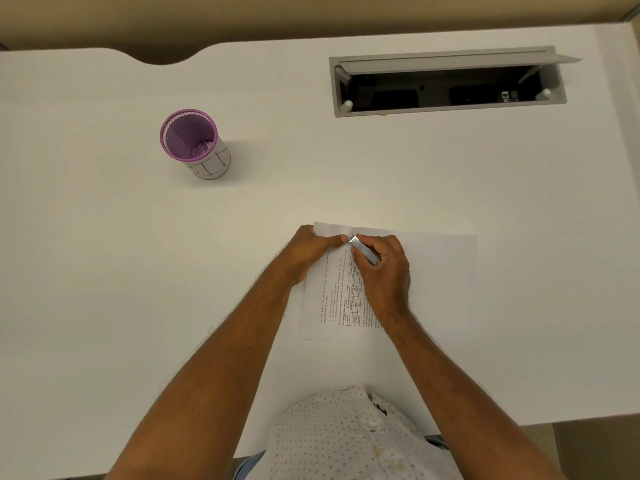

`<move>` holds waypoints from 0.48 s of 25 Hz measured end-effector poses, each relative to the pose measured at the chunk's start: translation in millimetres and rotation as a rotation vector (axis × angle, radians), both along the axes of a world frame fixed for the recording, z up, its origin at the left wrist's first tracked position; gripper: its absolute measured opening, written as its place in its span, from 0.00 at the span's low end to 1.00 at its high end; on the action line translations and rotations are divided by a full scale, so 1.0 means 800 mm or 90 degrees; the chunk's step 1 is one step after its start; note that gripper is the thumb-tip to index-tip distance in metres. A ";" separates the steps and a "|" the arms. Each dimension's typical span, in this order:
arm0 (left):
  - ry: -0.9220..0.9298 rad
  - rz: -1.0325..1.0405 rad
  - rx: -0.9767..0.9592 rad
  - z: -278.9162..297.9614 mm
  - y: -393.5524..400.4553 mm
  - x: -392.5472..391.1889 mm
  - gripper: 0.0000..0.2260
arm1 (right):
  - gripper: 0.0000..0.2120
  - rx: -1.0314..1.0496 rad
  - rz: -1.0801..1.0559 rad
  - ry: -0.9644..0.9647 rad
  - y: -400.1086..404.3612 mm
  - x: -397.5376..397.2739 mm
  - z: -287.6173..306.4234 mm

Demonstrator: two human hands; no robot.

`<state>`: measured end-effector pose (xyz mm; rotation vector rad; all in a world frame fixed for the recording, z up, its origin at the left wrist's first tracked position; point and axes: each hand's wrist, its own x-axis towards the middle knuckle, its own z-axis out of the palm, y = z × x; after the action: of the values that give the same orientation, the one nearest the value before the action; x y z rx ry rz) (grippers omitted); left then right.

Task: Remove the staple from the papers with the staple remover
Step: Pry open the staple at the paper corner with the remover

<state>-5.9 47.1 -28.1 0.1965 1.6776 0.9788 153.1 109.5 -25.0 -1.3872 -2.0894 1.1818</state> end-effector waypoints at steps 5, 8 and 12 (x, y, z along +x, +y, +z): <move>-0.005 -0.016 -0.017 0.005 0.001 0.000 0.20 | 0.11 -0.031 -0.017 0.012 0.003 0.000 0.000; -0.033 0.011 -0.006 0.007 0.001 -0.001 0.18 | 0.11 -0.046 -0.025 0.018 0.003 0.001 0.001; -0.038 0.020 -0.019 0.009 0.003 0.000 0.18 | 0.12 -0.092 -0.039 0.017 0.006 0.000 0.004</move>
<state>-5.7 49.2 -21.0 0.1206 1.6433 0.9735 153.1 114.5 -21.8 -1.4776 -1.9629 1.3414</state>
